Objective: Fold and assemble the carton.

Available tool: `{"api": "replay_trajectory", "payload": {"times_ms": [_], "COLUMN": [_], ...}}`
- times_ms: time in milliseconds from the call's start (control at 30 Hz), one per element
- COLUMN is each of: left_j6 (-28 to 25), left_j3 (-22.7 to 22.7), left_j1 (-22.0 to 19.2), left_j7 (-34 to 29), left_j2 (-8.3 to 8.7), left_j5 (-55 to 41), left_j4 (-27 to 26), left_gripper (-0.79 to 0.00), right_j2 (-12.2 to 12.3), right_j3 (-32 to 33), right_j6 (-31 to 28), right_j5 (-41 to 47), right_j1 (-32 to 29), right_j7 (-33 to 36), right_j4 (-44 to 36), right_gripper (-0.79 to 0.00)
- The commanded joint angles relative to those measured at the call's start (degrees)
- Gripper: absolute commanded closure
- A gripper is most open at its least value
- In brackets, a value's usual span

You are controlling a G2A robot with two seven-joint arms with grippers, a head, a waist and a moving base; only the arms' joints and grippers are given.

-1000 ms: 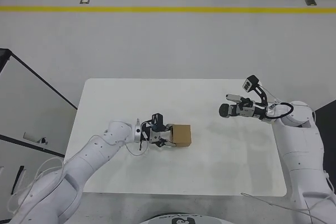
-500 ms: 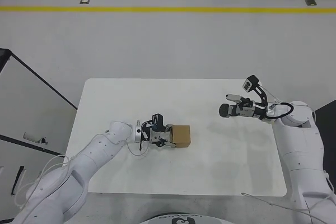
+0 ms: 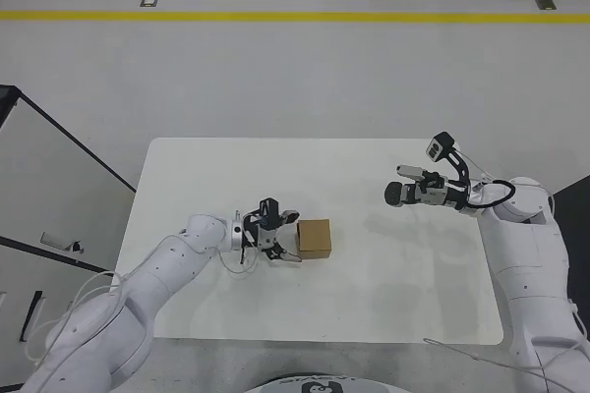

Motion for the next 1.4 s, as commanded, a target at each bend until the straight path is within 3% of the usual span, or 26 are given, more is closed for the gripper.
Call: {"api": "replay_trajectory", "payload": {"times_ms": [0, 133, 267, 567, 867, 1100, 1367], "left_j6": [0.12, 0.88, 0.47, -3.13, -7.43, -8.27, -7.99], "left_j3": [-0.31, -1.3, -2.82, -10.28, -22.19, -31.89, -42.15], "left_j1": [0.1, 0.52, 1.42, 6.06, 15.41, 23.42, 31.68], "left_j7": [1.23, 2.02, 1.61, -1.99, -6.3, -7.45, -9.48], "left_j2": [0.48, 2.01, 4.73, 13.89, 21.62, 25.25, 27.98], "left_j5": [0.39, 0.43, -0.97, -4.03, -6.84, -8.38, -9.88], "left_j4": [-0.47, -2.53, -7.33, -23.84, -39.51, -47.56, -55.92], "left_gripper": [-0.785, -0.785, -0.785, -0.785, -0.785, -0.785, -0.785], "right_j2": [0.0, 0.0, 0.0, 0.0, 0.0, 0.0, 0.0], "right_j3": [0.0, 0.0, 0.0, 0.0, 0.0, 0.0, 0.0], "right_j6": [0.0, 0.0, 0.0, 0.0, 0.0, 0.0, 0.0], "right_j5": [0.0, 0.0, 0.0, 0.0, 0.0, 0.0, 0.0], "right_j1": [0.0, 0.0, 0.0, 0.0, 0.0, 0.0, 0.0], "right_j7": [0.0, 0.0, 0.0, 0.0, 0.0, 0.0, 0.0], "right_j4": [0.0, 0.0, 0.0, 0.0, 0.0, 0.0, 0.0], "right_gripper": [-0.785, -0.785, -0.785, -0.785, -0.785, -0.785, -0.785]}}
